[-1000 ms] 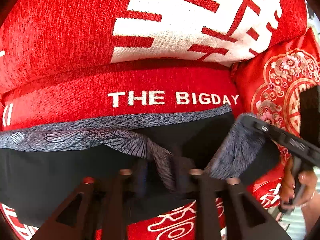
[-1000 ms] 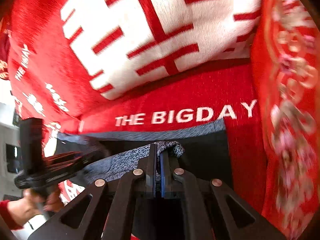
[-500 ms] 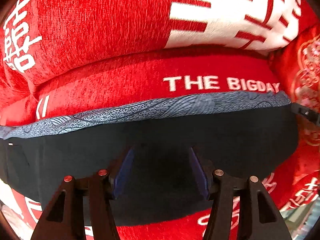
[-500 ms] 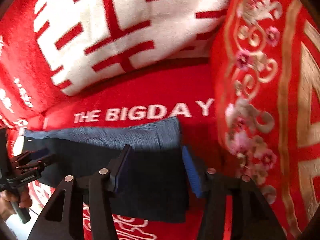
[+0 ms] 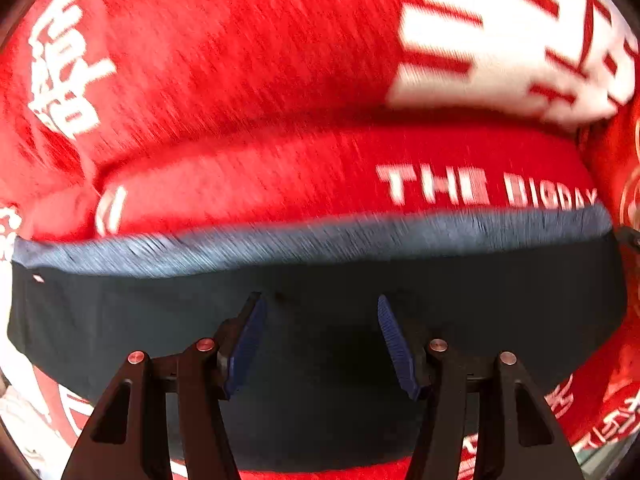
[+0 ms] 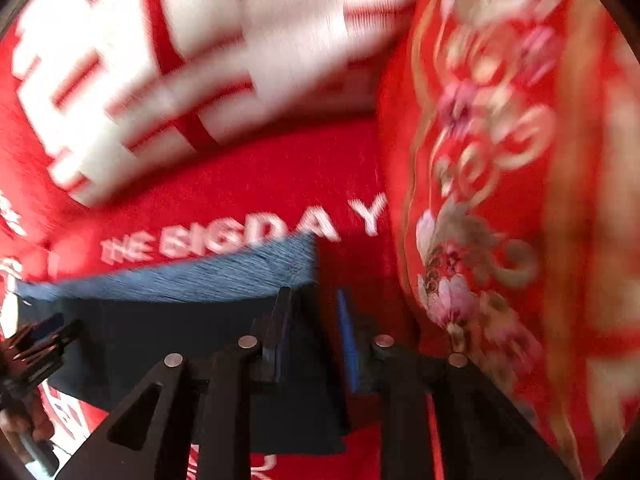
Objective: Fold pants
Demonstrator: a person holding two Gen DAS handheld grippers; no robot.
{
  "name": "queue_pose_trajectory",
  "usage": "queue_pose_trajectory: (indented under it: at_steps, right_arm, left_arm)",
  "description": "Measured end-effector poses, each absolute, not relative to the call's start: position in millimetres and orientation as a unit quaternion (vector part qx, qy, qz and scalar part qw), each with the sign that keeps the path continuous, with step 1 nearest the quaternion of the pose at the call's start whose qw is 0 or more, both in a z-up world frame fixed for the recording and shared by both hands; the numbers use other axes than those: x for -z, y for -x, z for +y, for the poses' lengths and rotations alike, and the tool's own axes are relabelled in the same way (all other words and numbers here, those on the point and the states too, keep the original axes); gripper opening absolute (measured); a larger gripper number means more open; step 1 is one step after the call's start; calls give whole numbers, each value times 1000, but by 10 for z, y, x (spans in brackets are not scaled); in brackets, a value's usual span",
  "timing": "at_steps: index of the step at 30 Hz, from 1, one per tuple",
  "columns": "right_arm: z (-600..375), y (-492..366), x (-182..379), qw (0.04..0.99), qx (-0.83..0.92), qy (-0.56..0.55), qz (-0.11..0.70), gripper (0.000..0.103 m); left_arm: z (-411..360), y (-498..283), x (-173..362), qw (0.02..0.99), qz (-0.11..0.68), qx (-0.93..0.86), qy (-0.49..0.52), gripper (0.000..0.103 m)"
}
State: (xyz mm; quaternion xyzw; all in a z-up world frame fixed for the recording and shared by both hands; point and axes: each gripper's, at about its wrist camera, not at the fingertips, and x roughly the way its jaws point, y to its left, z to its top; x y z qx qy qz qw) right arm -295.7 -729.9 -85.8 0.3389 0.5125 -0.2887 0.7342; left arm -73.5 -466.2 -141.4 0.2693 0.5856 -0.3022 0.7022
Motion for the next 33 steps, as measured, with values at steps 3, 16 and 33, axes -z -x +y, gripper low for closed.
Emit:
queue_pose_trajectory:
  at_steps: [3,16,33]
  right_arm:
    - [-7112,2787,862,747,244,-324,527,25]
    - [-6964,2910,1357,716,225,-343,565,26]
    - [-4622,2114,1025,716,95,-459,518,44]
  left_arm:
    - [-4689,527,1460,715,576,284,-277,80]
    - [-3849,-476,1829,760,573,169,-258,81]
    - [-2110,-1533,1713,754,581,123,-281,81]
